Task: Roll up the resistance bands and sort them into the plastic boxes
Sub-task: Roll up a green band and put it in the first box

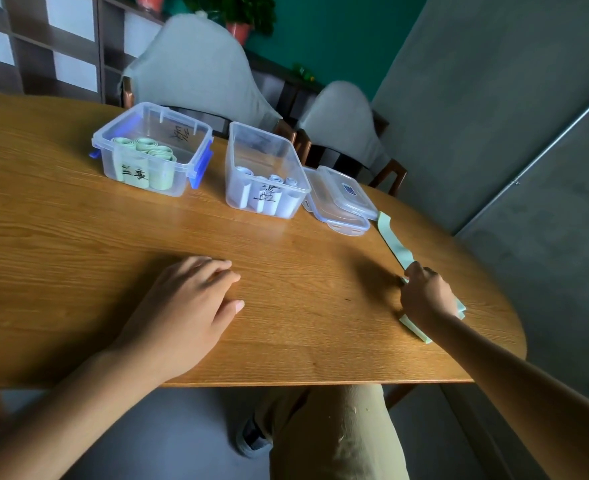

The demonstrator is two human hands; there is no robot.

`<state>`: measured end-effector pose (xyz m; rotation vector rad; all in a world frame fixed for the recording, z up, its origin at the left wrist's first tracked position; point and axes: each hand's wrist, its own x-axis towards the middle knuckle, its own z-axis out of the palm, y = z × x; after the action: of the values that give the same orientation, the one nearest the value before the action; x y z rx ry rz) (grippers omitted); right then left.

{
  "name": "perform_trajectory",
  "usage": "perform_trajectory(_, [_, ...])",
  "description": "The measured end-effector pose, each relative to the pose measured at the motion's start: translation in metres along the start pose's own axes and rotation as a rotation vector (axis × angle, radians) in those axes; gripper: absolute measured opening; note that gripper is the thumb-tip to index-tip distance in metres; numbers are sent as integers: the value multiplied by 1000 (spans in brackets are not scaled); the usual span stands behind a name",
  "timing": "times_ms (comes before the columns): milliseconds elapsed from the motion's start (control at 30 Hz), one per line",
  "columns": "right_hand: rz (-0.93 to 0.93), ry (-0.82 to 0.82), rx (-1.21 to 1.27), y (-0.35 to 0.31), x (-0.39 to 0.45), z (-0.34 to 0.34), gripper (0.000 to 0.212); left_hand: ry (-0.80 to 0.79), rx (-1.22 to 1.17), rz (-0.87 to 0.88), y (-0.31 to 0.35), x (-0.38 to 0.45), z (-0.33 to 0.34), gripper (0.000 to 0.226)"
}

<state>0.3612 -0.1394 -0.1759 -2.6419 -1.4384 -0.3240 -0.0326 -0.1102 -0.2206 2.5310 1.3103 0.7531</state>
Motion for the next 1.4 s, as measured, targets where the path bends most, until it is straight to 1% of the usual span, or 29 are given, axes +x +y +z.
perform_trajectory(67, [2, -6, 85, -4, 2, -4, 21, 2, 1, 2, -1, 0, 1, 43])
perform_trajectory(133, [-25, 29, 200, -7, 6, -10, 22, 5, 6, 4, -1, 0, 1, 43])
perform_trajectory(300, [-249, 174, 308, -23, 7, -31, 24, 14, 15, 5, -1, -1, 1, 40])
perform_trajectory(400, [-315, 215, 369, -37, 7, -43, 24, 15, 10, 5, 0, -1, 1, 41])
perform_trajectory(500, [-336, 248, 454, -54, 8, -54, 20, 15, 8, 3, -1, -1, 1, 42])
perform_trajectory(700, [-353, 262, 690, -88, -1, -71, 23, 29, -16, -9, -1, -1, 2, 42])
perform_trajectory(867, [-289, 389, 825, -101, 10, -92, 28, 42, -30, -10, -2, 0, 2, 40])
perform_trajectory(967, [-280, 437, 911, -110, 18, -104, 27, 48, -46, -13, -2, 0, 1, 40])
perform_trajectory(1067, [-331, 429, 959, -120, 21, -112, 31, 72, -75, -15, -2, 0, -1, 39])
perform_trajectory(1133, [-372, 388, 996, -126, 20, -115, 33, 85, -110, -27, -1, 1, -2, 39])
perform_trajectory(1200, [-417, 348, 1028, -134, 16, -117, 30, 104, -162, -43, -1, 3, -5, 40])
perform_trajectory(1300, [-490, 252, 1062, -148, 5, -119, 19, 135, -268, -74, 1, 7, -11, 38])
perform_trajectory(1400, [-587, 153, 1086, -162, -12, -124, 15, 162, -459, -136, 3, 12, -18, 40])
